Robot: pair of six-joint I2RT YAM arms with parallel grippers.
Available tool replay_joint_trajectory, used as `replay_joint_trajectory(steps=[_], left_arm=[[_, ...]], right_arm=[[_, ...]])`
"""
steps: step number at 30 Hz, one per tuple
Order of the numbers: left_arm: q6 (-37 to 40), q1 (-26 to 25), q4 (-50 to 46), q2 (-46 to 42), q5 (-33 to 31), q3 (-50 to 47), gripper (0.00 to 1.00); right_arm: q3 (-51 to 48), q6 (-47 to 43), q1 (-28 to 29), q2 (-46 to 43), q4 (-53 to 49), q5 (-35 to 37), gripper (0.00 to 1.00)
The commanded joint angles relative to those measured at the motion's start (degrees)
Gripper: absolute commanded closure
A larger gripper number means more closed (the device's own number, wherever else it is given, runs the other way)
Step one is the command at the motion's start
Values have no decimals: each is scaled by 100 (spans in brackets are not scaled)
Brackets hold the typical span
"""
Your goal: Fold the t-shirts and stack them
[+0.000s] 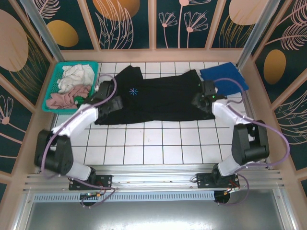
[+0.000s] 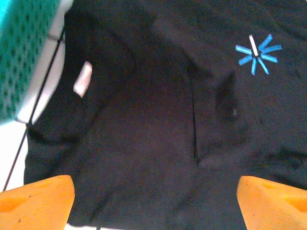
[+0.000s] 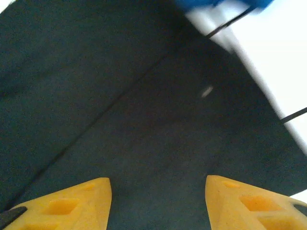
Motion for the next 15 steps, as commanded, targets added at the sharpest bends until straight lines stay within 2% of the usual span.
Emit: replay_joint_trajectory(steps=[1, 5, 9, 12, 15], left_arm=[[-399, 9, 412, -80, 451, -915, 12], [-440, 18, 463, 401, 62, -1043, 12], [-411, 134, 445, 859, -278, -974, 14], [-458, 289, 496, 810, -337, -1127, 16], [-460, 448, 489, 690, -408, -1276, 18]], right_arm=[[-774, 32, 199, 46, 840, -543, 44], [-783, 61, 77, 525, 864, -597, 49], [-994, 199, -352, 780, 813, -543, 54], [-1305, 268, -631, 692, 919, -543, 55], [-1543, 237, -932, 587, 1052, -938, 55]])
